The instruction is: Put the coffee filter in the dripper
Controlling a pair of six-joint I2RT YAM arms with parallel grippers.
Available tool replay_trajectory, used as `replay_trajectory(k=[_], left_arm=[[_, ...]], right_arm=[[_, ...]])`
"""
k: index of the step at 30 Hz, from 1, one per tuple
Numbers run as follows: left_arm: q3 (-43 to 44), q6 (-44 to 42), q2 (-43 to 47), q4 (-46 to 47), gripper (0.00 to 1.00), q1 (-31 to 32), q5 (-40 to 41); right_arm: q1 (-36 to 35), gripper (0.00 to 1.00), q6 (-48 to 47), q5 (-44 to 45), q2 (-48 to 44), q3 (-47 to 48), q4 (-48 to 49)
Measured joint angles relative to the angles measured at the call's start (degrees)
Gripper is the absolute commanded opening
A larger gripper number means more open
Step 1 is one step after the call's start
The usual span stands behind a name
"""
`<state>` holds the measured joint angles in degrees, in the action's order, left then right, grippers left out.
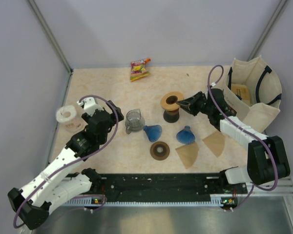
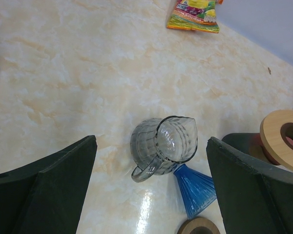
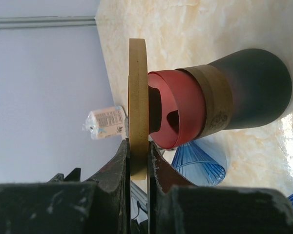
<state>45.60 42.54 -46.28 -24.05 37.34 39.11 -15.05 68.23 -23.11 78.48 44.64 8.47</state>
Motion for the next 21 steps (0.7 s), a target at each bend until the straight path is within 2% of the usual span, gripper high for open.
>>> replay_trajectory(k=[11, 21], left_arm=[[-0.07, -0.04, 0.00, 0.07, 0.99, 0.00, -0.72], [-0.46, -0.02, 0.07, 0.07, 0.99, 0.00, -0.70]], right_arm=[[1.38, 0.19, 1.33, -2.05, 0.94, -2.64, 5.64], [1.92, 0.34, 1.31, -1.84, 1.01, -4.17, 5.53]])
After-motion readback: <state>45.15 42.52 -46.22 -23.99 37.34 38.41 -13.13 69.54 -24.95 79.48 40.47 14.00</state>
